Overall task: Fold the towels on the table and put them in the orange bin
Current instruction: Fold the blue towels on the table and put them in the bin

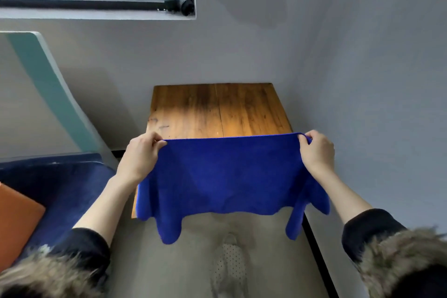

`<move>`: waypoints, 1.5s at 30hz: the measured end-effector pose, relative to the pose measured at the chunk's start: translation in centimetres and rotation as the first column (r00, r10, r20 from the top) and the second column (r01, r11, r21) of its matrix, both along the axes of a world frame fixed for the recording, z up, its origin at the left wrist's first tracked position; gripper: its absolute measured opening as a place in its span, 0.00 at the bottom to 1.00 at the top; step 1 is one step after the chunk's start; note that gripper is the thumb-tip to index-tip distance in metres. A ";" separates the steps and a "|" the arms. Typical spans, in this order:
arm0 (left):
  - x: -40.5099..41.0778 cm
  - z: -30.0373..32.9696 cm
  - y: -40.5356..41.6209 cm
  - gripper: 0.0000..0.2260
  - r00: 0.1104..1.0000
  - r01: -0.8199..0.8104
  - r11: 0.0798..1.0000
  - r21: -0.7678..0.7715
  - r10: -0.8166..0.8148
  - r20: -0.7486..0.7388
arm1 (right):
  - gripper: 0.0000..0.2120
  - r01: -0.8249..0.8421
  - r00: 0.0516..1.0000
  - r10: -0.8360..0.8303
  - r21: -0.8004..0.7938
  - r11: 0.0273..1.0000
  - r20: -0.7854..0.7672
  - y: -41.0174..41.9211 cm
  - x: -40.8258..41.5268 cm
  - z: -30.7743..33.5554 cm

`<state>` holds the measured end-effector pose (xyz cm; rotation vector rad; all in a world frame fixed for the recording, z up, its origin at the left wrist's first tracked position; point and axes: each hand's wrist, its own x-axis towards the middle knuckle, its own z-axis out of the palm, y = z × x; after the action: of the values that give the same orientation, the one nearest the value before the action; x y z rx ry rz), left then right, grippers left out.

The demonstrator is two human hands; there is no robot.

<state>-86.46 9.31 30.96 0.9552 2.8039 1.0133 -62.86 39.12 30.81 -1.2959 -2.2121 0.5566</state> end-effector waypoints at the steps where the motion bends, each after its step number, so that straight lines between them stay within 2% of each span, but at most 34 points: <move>1: -1.4 -0.4 1.3 0.04 1.000 0.000 1.000 -0.014 0.000 -0.007 | 0.11 -0.010 1.000 0.010 -0.001 1.000 0.012 1.4 -1.2 -0.6; 5: -7.1 -2.8 7.3 0.06 1.000 -0.009 0.994 -0.113 0.009 0.001 | 0.11 -0.035 0.997 0.038 -0.035 0.999 0.061 7.1 -6.3 -3.1; 13: -15.4 -8.5 17.1 0.06 0.991 0.001 0.954 -0.299 0.040 0.130 | 0.10 -0.093 0.974 0.124 -0.169 0.981 0.189 16.9 -14.8 -8.0; 21: -20.2 -11.6 22.8 0.10 0.990 -0.032 0.951 -0.307 0.073 0.122 | 0.11 -0.102 0.965 0.147 -0.205 0.973 0.218 22.4 -21.1 -11.7; 24: -20.3 -12.9 22.7 0.13 0.977 -0.032 0.956 -0.292 0.091 0.191 | 0.12 -0.119 0.953 0.177 -0.234 0.965 0.244 22.8 -22.2 -12.5; 28: -18.7 -15.9 19.7 0.18 0.937 0.069 0.919 -0.389 0.075 0.342 | 0.15 -0.157 0.926 0.255 -0.332 0.930 0.277 20.6 -22.9 -14.5; 33: -16.1 -20.1 15.3 0.19 0.889 0.038 0.897 -0.440 0.170 0.424 | 0.19 -0.265 0.839 0.426 -0.430 0.863 0.339 13.9 -24.2 -18.5; 35: -16.1 -21.4 14.5 0.22 0.896 0.046 0.875 -0.483 0.178 0.407 | 0.21 -0.323 0.761 0.511 -0.449 0.833 0.400 10.8 -25.1 -19.9; 40: -17.1 -24.0 14.0 0.28 0.953 0.190 0.801 -0.568 -0.012 0.302 | 0.27 -0.422 0.616 0.583 -0.403 0.812 0.529 4.6 -27.9 -23.3; 42: -17.5 -24.8 13.5 0.28 0.967 0.192 0.784 -0.590 -0.050 0.249 | 0.29 -0.438 0.587 0.563 -0.358 0.825 0.581 3.2 -29.0 -24.7; 45: -18.7 -25.3 12.2 0.28 0.972 0.234 0.737 -0.635 -0.163 0.169 | 0.30 -0.413 0.611 0.487 -0.274 0.869 0.624 2.0 -29.6 -26.2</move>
<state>-105.17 21.49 5.62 1.0136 2.5640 0.0153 -92.46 41.15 4.63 -1.0755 -3.2280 0.4050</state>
